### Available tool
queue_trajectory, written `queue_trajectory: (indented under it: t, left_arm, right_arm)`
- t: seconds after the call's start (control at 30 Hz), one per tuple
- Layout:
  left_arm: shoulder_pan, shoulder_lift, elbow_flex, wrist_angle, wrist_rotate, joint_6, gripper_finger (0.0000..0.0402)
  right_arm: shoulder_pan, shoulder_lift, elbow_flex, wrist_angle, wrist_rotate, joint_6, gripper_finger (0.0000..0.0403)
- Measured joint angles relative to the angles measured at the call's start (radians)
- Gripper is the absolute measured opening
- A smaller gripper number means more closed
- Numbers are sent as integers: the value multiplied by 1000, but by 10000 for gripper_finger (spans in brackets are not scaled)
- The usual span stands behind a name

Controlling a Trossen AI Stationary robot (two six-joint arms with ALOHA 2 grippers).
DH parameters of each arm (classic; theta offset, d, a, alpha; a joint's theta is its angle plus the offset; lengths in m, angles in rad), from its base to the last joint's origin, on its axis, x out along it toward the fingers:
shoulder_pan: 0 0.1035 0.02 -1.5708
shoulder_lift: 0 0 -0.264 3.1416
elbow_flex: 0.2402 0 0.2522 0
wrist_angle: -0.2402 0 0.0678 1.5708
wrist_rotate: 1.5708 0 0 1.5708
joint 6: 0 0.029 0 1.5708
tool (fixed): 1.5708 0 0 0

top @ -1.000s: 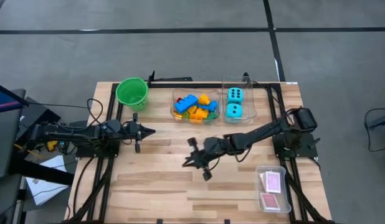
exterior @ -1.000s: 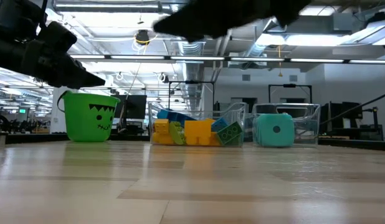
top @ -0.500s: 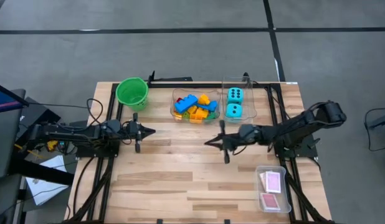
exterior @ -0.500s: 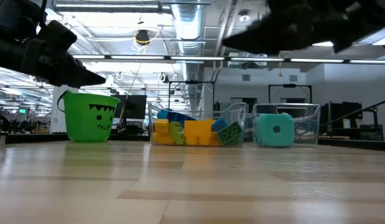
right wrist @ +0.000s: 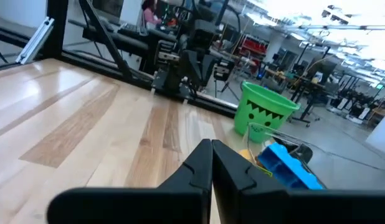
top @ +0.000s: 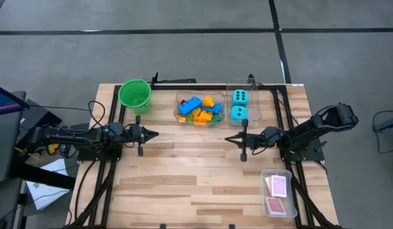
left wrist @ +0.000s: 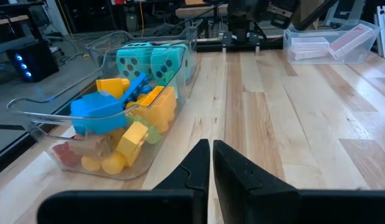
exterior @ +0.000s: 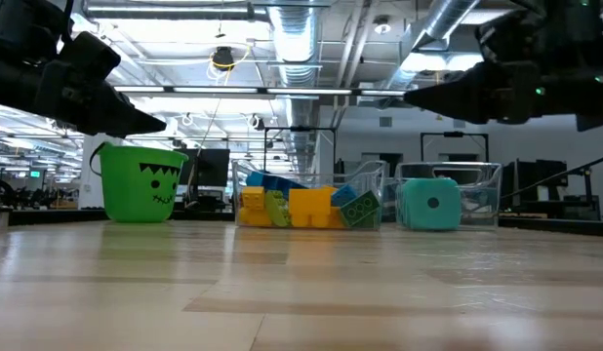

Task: Pick & Place Toys
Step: Return to Home Position

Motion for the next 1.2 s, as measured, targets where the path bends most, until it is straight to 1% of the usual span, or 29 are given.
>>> queue_trajectory:
  t: [0.27, 0.7, 0.97, 1.07, 1.2]
  left_arm:
    - [0, 0, 0, 0, 1, 0, 17]
    - [0, 0, 0, 0, 5, 0, 17]
    - [0, 0, 0, 0, 4, 0, 17]
    - [0, 0, 0, 0, 4, 0, 17]
    - [0, 0, 0, 0, 3, 0, 17]
  right_arm:
    - [0, 1, -125, 196, 49, 0, 0]
    - [-18, -12, -129, 325, 48, -3, 0]
    - [-34, -27, -129, 279, 48, -51, 0]
    - [-41, -79, -129, 222, 48, -55, 0]
    - [-59, -195, -129, 60, 48, -54, 0]
